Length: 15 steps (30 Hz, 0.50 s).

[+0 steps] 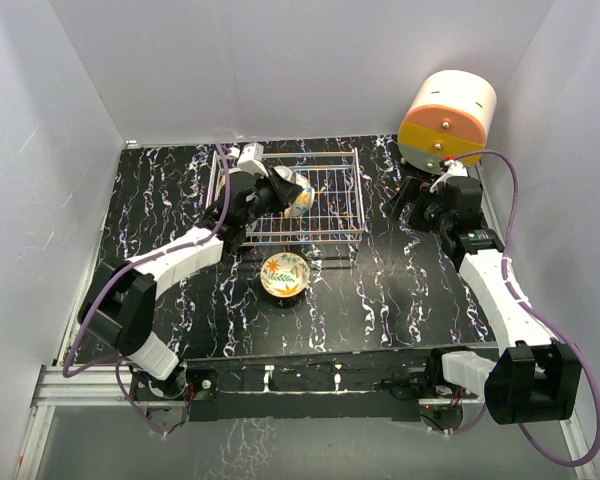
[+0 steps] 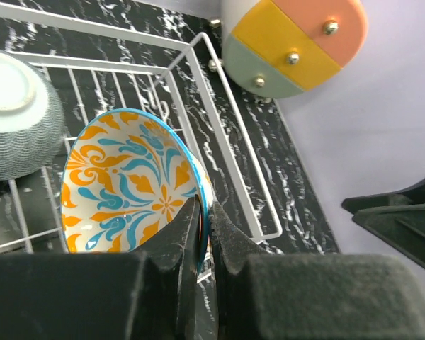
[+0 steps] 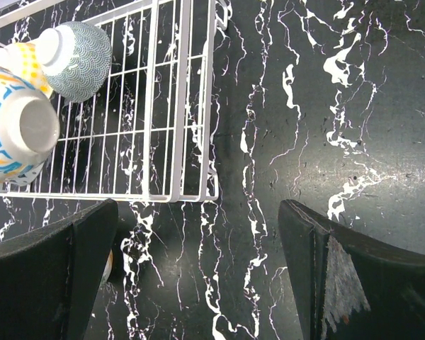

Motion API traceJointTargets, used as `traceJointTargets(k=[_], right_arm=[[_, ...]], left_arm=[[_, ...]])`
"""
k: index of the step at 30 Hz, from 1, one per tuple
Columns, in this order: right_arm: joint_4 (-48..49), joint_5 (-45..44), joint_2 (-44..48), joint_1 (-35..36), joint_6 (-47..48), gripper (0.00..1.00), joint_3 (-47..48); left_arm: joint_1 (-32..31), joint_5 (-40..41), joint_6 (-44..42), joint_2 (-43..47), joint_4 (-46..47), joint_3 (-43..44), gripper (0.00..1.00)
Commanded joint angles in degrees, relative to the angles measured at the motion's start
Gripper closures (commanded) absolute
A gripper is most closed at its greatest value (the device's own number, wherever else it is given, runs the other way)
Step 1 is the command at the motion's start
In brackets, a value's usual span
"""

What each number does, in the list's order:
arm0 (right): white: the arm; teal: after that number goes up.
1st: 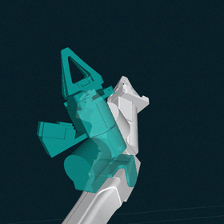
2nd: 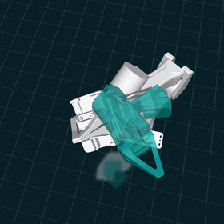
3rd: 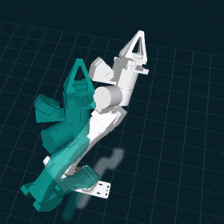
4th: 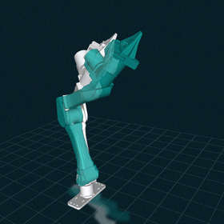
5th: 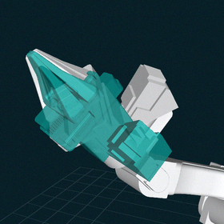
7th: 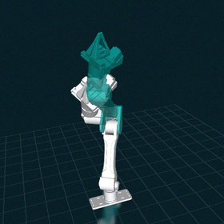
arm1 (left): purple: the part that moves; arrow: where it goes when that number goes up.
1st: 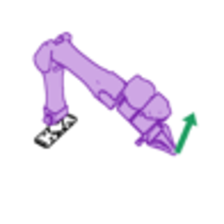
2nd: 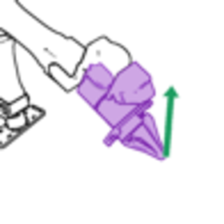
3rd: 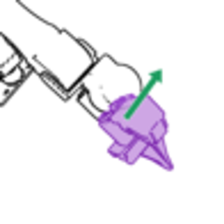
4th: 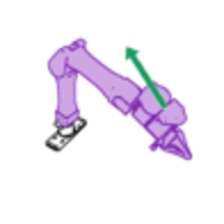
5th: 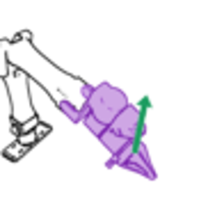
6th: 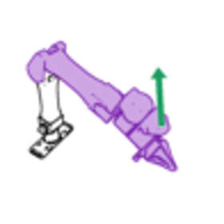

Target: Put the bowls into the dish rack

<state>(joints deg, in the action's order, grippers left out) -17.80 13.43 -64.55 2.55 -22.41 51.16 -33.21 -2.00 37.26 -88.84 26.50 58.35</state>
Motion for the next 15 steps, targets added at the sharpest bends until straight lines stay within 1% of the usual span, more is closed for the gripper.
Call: traceJointTargets(k=[1,6,11,15], right_arm=[[2.43,-0.67,-0.41,-0.39,0.94,0.0,2.37],[2.42,-0.86,-0.77,-0.47,1.16,0.0,2.56],[2.51,-0.77,-1.1,-0.52,1.15,0.0,2.6],[2.51,-0.76,-1.33,-0.61,1.23,0.0,2.73]], left_arm=[[1.37,-10.3,10.02,-1.82,16.13,-0.28,1.0],[3.12,-13.88,17.03,-6.1,23.14,-1.23,1.0],[4.19,-15.93,22.1,-9.73,25.85,-1.29,1.0],[4.78,-18.18,28.42,-15.33,31.73,-0.34,1.0]])
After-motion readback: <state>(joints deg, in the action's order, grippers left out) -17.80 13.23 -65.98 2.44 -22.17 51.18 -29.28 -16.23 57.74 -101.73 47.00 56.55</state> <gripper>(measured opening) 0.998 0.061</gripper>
